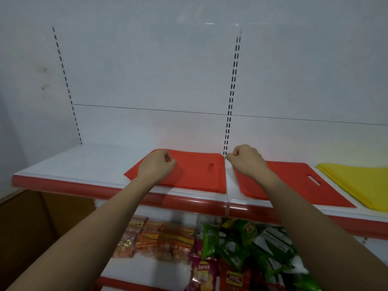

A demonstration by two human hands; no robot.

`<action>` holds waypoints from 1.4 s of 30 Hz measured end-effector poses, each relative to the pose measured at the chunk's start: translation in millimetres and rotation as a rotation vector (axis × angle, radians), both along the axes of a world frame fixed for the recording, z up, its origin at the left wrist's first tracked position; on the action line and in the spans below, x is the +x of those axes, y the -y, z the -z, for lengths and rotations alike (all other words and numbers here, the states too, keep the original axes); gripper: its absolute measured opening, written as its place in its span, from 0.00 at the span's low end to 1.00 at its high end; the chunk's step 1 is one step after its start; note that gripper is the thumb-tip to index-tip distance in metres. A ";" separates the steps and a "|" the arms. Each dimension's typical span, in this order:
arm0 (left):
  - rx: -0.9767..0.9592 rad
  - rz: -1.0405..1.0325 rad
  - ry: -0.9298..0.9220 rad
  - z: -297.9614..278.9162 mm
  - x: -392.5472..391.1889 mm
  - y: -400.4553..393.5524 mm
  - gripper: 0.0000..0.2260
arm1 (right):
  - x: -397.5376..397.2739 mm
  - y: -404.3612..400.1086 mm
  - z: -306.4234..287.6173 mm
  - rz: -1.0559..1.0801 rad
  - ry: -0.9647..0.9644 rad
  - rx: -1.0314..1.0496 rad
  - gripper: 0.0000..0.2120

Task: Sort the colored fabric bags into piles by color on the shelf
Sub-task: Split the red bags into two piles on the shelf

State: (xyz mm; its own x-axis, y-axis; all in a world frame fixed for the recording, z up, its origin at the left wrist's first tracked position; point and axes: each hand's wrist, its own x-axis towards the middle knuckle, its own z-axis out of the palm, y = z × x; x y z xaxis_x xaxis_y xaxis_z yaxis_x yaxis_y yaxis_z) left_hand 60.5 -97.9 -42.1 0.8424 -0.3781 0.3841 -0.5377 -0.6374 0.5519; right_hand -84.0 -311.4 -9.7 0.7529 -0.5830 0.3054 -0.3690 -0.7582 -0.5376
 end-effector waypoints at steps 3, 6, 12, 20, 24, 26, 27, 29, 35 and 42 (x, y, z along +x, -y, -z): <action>0.000 -0.010 -0.034 6.2 23.1 -29.3 0.05 | 23.2 -21.9 15.4 0.002 -0.029 0.020 0.09; 0.012 -0.041 -0.048 15.0 40.9 -53.1 0.04 | 42.8 -38.8 35.1 0.038 -0.049 0.050 0.05; 0.026 -0.053 -0.084 41.6 77.5 -80.1 0.08 | 61.4 -55.5 75.3 0.151 0.019 0.024 0.05; 0.025 -0.038 -0.060 67.2 95.2 -75.5 0.17 | 57.2 -48.9 92.4 0.280 0.126 0.128 0.08; 0.070 -0.038 -0.078 68.5 101.2 -73.7 0.23 | 58.4 -43.1 97.6 0.284 0.141 0.136 0.11; 0.096 -0.041 -0.072 68.5 103.2 -72.3 0.25 | 57.6 -44.3 97.5 0.294 0.159 0.145 0.11; 0.111 -0.042 -0.079 68.3 105.0 -71.7 0.27 | 56.6 -45.7 96.9 0.297 0.167 0.148 0.10; 0.128 -0.036 -0.111 68.0 109.4 -70.9 0.30 | 54.5 -47.4 96.4 0.302 0.186 0.142 0.09; 0.033 0.000 -0.246 65.5 118.0 -69.4 0.30 | 55.5 -47.7 97.4 0.318 0.191 0.125 0.08; 0.087 -0.031 -0.211 59.4 114.0 -67.3 0.23 | 56.4 -46.8 95.0 0.239 0.187 0.112 0.14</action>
State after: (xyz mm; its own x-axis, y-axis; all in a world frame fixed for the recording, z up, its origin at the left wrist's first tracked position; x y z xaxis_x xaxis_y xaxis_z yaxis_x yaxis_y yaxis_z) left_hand 174.6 -30.6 -101.5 0.9124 -0.3744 0.1655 -0.3955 -0.7022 0.5920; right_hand -27.6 -264.6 -104.7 0.5272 -0.7745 0.3495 -0.4164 -0.5940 -0.6883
